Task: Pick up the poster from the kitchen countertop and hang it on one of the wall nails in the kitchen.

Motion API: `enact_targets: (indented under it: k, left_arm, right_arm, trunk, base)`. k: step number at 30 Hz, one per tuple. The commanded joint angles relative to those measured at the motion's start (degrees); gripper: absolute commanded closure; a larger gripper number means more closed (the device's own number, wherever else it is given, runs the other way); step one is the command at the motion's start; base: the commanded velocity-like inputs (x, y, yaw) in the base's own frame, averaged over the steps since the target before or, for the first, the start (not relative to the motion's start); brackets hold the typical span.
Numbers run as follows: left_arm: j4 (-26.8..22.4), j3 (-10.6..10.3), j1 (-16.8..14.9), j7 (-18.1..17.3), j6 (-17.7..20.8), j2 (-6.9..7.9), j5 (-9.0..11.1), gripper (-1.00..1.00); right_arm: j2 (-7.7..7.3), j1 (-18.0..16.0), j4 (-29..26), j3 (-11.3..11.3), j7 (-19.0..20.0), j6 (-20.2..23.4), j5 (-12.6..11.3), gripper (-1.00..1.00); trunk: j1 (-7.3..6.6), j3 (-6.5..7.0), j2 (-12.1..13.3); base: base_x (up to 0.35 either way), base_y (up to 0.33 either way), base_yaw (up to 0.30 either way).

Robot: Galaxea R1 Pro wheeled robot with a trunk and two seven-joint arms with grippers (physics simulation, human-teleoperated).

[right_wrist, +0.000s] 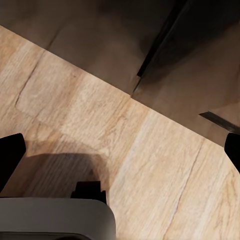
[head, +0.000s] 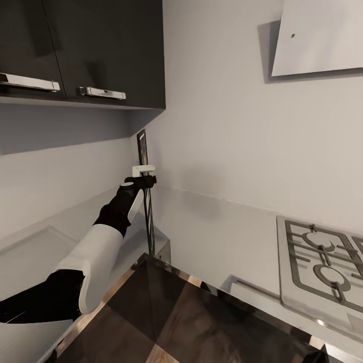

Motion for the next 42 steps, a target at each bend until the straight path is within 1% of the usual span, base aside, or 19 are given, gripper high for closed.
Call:
enact_targets:
  k: [1, 4, 5, 30, 32, 33, 42]
  left_arm:
    - [-0.05, 0.15, -0.03, 0.06, 0.33, -0.05, -0.01, -1.00]
    - [-0.04, 0.15, -0.03, -0.02, 0.44, -0.05, -0.01, -1.00]
    - [-0.05, 0.15, -0.03, -0.04, 0.46, -0.05, -0.01, 1.00]
    - [-0.45, 0.15, -0.03, -0.15, 0.55, -0.05, -0.01, 1.00]
    - [-1.01, 0.15, -0.03, -0.17, 0.59, -0.05, -0.01, 1.00]
    - [-5.86, 0.10, -0.03, -0.08, 3.05, -0.05, -0.01, 1.00]
    - [-6.13, 0.06, -0.03, -0.10, 3.34, -0.05, -0.01, 1.00]
  right_arm:
    - [0.00, -0.03, 0.04, 0.00, -0.07, -0.18, 0.01, -1.00]
    - [0.00, -0.03, 0.03, 0.00, -0.07, -0.19, 0.01, -1.00]
    - [0.00, -0.03, 0.03, 0.00, -0.07, -0.18, 0.01, -1.00]
    - [0.00, -0.03, 0.04, 0.07, -0.07, -0.24, 0.01, -1.00]
    - [0.00, -0.03, 0.04, 0.07, -0.07, -0.25, 0.01, -1.00]
    - [0.00, -0.03, 0.04, 0.08, -0.07, -0.26, 0.01, -1.00]
    - [0.00, -0.03, 0.04, 0.08, -0.07, -0.26, 0.01, -1.00]
  trunk:
    - [0.00, -0.06, -0.03]
    - [0.00, -0.06, -0.03]
    - [0.00, -0.06, -0.03]
    - [0.00, -0.06, -0.03]
    - [0.00, -0.06, -0.03]
    - [0.00, -0.06, -0.03]
    - [0.00, -0.06, -0.03]
  base:
    - [0.002, 0.000, 0.000]
    - [0.001, 0.000, 0.000]
    - [0.000, 0.000, 0.000]
    - [0.000, 0.000, 0.000]
    - [0.000, 0.000, 0.000]
    - [0.000, 0.000, 0.000]
    - [-0.001, 0.000, 0.000]
